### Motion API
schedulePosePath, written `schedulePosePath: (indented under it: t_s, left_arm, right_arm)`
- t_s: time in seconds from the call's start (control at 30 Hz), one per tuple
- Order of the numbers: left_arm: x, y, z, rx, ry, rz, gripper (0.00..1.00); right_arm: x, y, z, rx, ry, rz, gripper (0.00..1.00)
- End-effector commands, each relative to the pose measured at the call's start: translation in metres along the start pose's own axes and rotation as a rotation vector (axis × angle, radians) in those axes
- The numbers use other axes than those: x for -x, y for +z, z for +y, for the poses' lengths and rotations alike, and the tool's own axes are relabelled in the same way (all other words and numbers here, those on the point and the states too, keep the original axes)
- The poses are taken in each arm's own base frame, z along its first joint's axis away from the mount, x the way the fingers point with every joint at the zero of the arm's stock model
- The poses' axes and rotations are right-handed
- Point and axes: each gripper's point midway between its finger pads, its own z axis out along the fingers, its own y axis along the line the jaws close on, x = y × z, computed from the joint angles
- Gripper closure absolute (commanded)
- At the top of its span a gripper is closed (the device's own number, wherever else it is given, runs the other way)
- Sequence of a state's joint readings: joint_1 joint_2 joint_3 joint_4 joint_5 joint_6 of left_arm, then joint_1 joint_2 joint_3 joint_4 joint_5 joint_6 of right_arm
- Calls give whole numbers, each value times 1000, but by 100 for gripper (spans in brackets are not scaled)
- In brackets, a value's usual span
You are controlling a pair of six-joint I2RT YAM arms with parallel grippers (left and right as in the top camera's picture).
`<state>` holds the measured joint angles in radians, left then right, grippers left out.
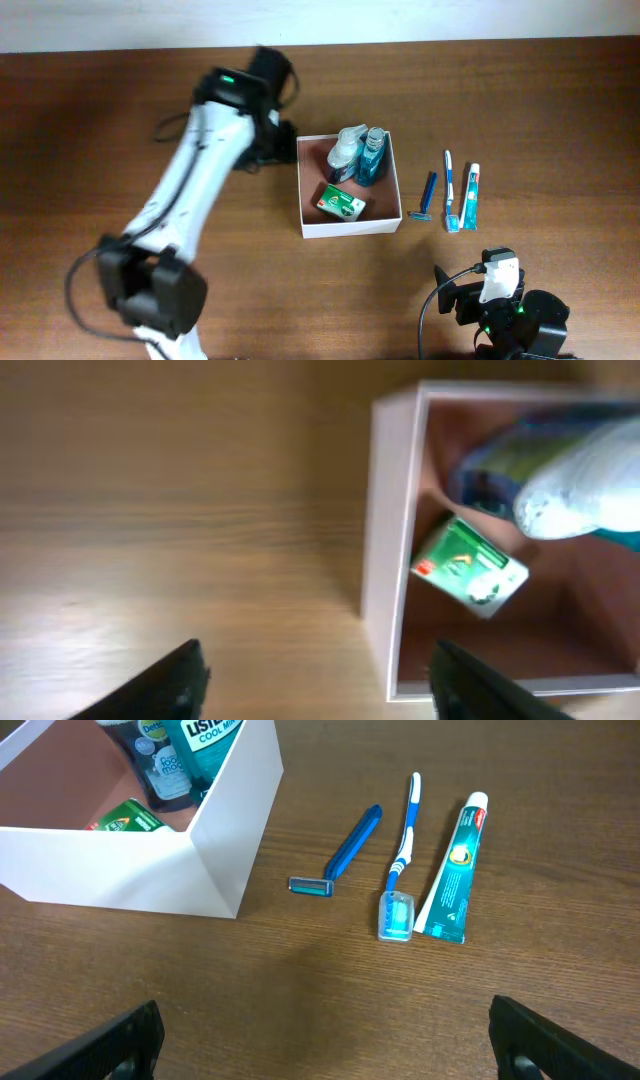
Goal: Pack container
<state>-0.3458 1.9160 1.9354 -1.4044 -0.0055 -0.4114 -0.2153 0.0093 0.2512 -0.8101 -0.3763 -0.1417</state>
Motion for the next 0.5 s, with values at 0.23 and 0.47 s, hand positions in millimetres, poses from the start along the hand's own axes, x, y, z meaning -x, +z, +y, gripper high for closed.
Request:
schedulePosePath:
  t_s: [0.23, 0.47]
  left_arm:
    - [-25, -169, 84, 93, -86, -388, 1]
    - [-63, -210, 96, 64, -95, -474, 0]
  right_arm:
    - [2, -1, 0, 1, 0, -9, 1]
    - [3, -1, 0, 1, -2, -14, 1]
